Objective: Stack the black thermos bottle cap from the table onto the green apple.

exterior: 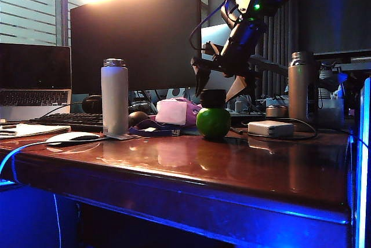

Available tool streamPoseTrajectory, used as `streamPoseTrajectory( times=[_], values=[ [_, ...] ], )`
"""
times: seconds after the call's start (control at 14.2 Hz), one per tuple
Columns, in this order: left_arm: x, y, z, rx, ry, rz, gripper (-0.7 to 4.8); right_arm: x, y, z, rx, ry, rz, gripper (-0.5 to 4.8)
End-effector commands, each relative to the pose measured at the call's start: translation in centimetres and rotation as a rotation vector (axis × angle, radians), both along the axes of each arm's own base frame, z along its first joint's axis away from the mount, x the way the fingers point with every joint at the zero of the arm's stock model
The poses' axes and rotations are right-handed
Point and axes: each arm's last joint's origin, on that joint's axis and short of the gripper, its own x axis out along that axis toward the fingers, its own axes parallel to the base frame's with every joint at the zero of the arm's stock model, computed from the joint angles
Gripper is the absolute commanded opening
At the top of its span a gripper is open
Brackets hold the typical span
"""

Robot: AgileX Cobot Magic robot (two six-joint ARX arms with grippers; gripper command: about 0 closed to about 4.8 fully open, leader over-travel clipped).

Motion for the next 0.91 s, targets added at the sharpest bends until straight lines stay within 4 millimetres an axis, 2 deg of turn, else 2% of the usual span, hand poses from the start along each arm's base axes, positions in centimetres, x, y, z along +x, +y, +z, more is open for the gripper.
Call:
streamPoseTrajectory(
  times=[0.07, 0.91],
  values=[
    [-0.12, -0.02, 0.27, -0.008, -0.013, -0.005, -0.04, -0.01, 0.09, 0.6, 0.009, -0.028, 0.005, 4.79],
    [-0.12, -0.02, 0.27, -0.008, -0.013, -0.005, -0.04, -0.09, 0.16, 0.81, 0.018, -0.033, 0.034, 4.79]
  ],
)
